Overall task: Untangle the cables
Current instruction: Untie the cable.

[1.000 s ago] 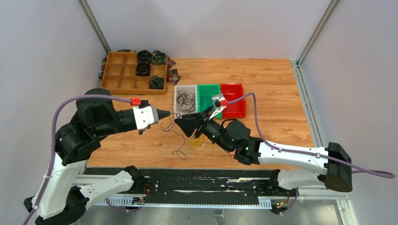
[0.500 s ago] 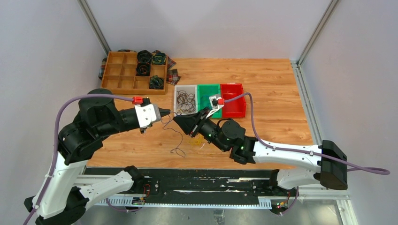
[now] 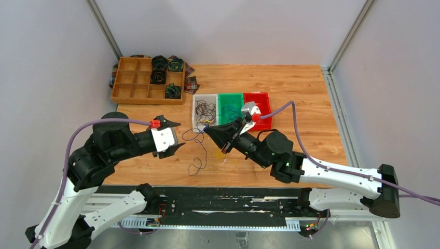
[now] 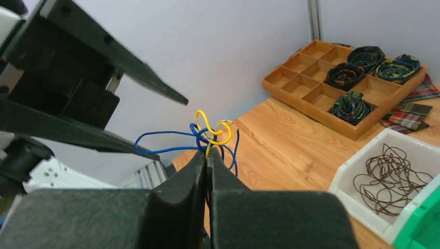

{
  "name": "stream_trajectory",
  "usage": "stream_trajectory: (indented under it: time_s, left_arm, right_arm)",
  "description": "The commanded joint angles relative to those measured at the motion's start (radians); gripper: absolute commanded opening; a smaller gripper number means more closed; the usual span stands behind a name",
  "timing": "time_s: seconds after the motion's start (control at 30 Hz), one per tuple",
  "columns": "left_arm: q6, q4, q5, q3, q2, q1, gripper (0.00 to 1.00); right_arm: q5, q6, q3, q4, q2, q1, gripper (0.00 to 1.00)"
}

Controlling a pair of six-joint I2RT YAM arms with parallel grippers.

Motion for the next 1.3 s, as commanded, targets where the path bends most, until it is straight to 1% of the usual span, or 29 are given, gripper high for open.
stream_trajectory:
  time_s: [0.0, 0.03, 0.1, 0.27, 0.33, 0.43, 0.57, 0.6, 0.67, 0.73, 0.77, 0.83, 0.97, 1.03, 1.13, 1.27]
  left_arm:
    - [-0.023, -0.026, 0.066, 0.023, 0.02, -0.005, 0.66]
    - [-0.039, -0.032, 0.113, 0.044, 0.033, -0.005, 0.68]
    - [-0.06, -0.052, 0.18, 0.112, 0.073, -0.005, 0.66]
    - [0.043, -0.252, 0.337, 0.313, 0.205, -0.005, 0.53]
    - [0.086, -0.308, 0.358, 0.363, 0.242, -0.005, 0.5]
    - [0.131, -0.381, 0.38, 0.409, 0.275, -0.005, 0.48]
    - [0.124, -0.382, 0.388, 0.401, 0.282, -0.005, 0.5]
    - [0.134, -0.383, 0.374, 0.396, 0.287, -0.005, 0.48]
    - [0.153, -0.38, 0.324, 0.394, 0.306, -0.005, 0.37]
    - [0.155, -0.38, 0.264, 0.4, 0.335, -0.005, 0.21]
    - [0.157, -0.381, 0.252, 0.398, 0.34, -0.005, 0.16]
    - [0.176, -0.38, 0.255, 0.379, 0.338, -0.005, 0.11]
    - [0.208, -0.381, 0.244, 0.345, 0.337, -0.012, 0.1]
    - [0.208, -0.381, 0.243, 0.332, 0.334, -0.014, 0.11]
    - [0.201, -0.384, 0.239, 0.31, 0.319, -0.019, 0.17]
    - [0.224, -0.384, 0.24, 0.286, 0.288, -0.022, 0.27]
  right_arm:
    - [-0.108, -0.12, 0.06, -0.175, -0.008, 0.011, 0.01]
    - [-0.131, -0.127, 0.073, -0.215, -0.004, 0.012, 0.01]
    - [-0.177, -0.143, 0.105, -0.276, 0.013, 0.012, 0.01]
    - [-0.234, -0.195, 0.197, -0.423, 0.049, 0.015, 0.01]
    - [-0.248, -0.219, 0.222, -0.47, 0.051, 0.015, 0.01]
    - [-0.244, -0.243, 0.257, -0.533, 0.056, 0.015, 0.01]
    - [-0.243, -0.263, 0.29, -0.591, 0.061, 0.015, 0.0]
    - [-0.243, -0.264, 0.297, -0.602, 0.064, 0.015, 0.01]
    - [-0.248, -0.264, 0.311, -0.618, 0.07, 0.015, 0.01]
    - [-0.254, -0.257, 0.332, -0.643, 0.085, 0.015, 0.01]
    - [-0.261, -0.254, 0.343, -0.654, 0.094, 0.015, 0.01]
    - [-0.274, -0.244, 0.36, -0.663, 0.109, 0.015, 0.01]
    - [-0.298, -0.232, 0.393, -0.682, 0.141, 0.015, 0.01]
    - [-0.296, -0.23, 0.402, -0.687, 0.149, 0.015, 0.01]
    - [-0.285, -0.232, 0.412, -0.698, 0.155, 0.015, 0.01]
    - [-0.274, -0.239, 0.414, -0.703, 0.152, 0.015, 0.01]
